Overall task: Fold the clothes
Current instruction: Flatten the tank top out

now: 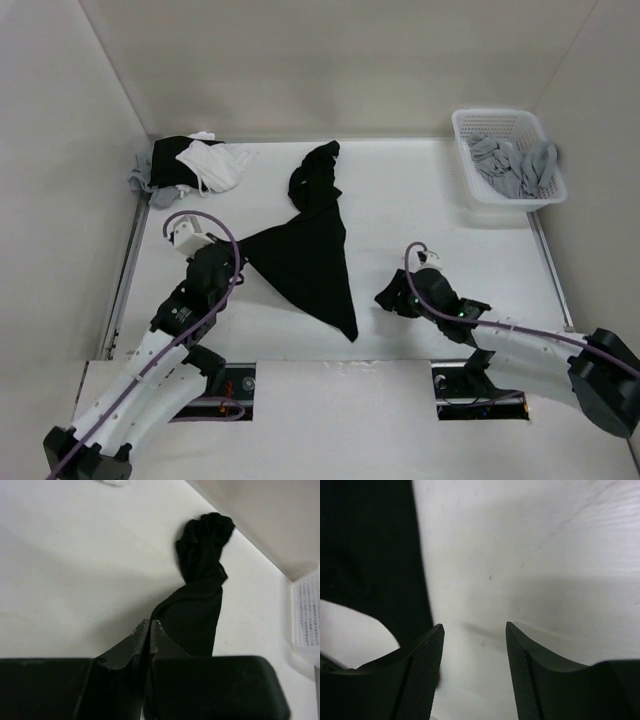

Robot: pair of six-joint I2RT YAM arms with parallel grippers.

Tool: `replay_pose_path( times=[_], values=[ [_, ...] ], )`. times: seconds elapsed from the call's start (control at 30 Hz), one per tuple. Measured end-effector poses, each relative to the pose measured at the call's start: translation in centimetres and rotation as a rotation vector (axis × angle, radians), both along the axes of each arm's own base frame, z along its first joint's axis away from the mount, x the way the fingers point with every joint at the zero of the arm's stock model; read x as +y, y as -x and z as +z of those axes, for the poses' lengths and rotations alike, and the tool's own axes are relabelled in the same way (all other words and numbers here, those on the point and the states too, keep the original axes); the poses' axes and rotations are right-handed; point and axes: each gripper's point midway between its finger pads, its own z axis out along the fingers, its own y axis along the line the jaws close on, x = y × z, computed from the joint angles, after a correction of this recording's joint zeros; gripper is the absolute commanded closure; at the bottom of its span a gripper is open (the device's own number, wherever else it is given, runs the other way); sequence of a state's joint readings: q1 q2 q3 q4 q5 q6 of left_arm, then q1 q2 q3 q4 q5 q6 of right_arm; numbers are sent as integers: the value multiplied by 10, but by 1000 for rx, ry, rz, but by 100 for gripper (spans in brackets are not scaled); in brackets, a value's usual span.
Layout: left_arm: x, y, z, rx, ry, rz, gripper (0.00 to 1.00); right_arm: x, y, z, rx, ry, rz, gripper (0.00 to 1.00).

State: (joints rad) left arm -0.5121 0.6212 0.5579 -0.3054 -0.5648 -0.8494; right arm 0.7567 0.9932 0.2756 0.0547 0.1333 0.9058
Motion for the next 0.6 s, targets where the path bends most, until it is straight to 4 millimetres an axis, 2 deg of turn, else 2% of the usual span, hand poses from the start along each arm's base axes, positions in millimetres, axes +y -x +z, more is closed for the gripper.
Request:
replay_pose_path(
  times=[0.1, 0.23, 0.3, 0.37, 0.43, 0.6],
  values=[
    [29, 6, -5, 2, 23, 79, 98, 17, 14, -10, 46, 52, 70, 42],
    [69, 16, 18, -94, 66, 205, 97, 51, 25, -12, 69, 80, 167, 42],
    [79, 19, 28, -133, 80, 236, 97, 63, 23, -11, 68, 71, 180, 41],
    [78, 17, 30, -134, 92, 222, 97, 73, 18, -10, 59, 53, 180, 36],
    [69, 11, 24, -112, 107, 179, 97, 91, 6, -7, 41, 15, 181, 34],
    [32, 2, 6, -50, 140, 29, 97, 151, -34, -3, -2, -108, 183, 37]
  ],
)
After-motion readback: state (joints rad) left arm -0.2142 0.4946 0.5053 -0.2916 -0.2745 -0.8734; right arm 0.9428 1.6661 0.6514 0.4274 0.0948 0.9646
